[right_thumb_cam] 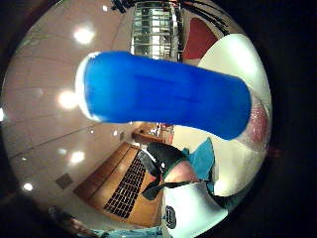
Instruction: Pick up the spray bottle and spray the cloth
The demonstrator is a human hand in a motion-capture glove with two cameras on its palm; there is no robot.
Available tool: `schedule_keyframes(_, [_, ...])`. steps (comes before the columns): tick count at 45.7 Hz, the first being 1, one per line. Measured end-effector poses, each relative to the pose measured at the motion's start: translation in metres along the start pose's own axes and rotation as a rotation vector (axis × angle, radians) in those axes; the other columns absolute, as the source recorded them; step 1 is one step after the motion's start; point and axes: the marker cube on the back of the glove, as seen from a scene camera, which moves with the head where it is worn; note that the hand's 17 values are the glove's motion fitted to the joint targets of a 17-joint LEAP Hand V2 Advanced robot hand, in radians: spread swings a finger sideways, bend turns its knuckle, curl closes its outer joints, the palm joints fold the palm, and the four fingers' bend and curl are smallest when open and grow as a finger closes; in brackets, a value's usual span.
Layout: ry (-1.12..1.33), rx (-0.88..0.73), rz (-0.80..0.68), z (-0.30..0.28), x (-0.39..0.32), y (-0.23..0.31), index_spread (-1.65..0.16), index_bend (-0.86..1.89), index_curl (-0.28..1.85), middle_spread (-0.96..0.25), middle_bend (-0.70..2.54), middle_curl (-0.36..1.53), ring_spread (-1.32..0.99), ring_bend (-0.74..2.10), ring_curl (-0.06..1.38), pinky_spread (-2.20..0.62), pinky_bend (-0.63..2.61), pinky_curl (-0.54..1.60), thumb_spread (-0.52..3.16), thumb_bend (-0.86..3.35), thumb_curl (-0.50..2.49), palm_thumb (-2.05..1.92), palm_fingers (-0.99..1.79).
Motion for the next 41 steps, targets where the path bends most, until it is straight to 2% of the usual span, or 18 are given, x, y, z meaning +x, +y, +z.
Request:
schedule_keyframes(8, [0.013,-0.041,0.007,0.018,-0.010,-0.016,-0.17,0.10,0.17,0.06,0.36,0.38,0.07,0.53,0.33,0.23,0.38,0.31,0.87,-0.03,0.32,0.45,0.36])
schedule_keyframes(18, [0.041,-0.123,0.055,0.042,-0.021,-0.033,-0.21,0.18,0.22,-0.12,0.64,0.46,-0.12,0.66,0.36,0.13,0.15,0.24,0.87,0.04,0.38,0.67,1.10])
schedule_keyframes(24, [0.103,-0.222,0.010,0.063,-0.033,-0.031,-0.23,0.24,0.31,-0.15,0.56,0.45,-0.16,0.61,0.39,0.01,0.22,0.29,0.70,0.04,0.47,0.80,1.20])
schedule_keyframes(33, [0.275,-0.393,-0.123,0.094,-0.064,-0.018,-0.22,0.36,0.40,-0.13,0.51,0.45,-0.19,0.49,0.38,-0.14,0.31,0.34,0.46,-0.01,0.56,0.88,1.34])
schedule_keyframes(41, [0.571,-0.591,-0.355,0.115,-0.119,0.003,-0.21,0.38,0.44,-0.12,0.51,0.46,-0.20,0.48,0.40,-0.22,0.34,0.37,0.34,-0.03,0.62,0.90,1.36])
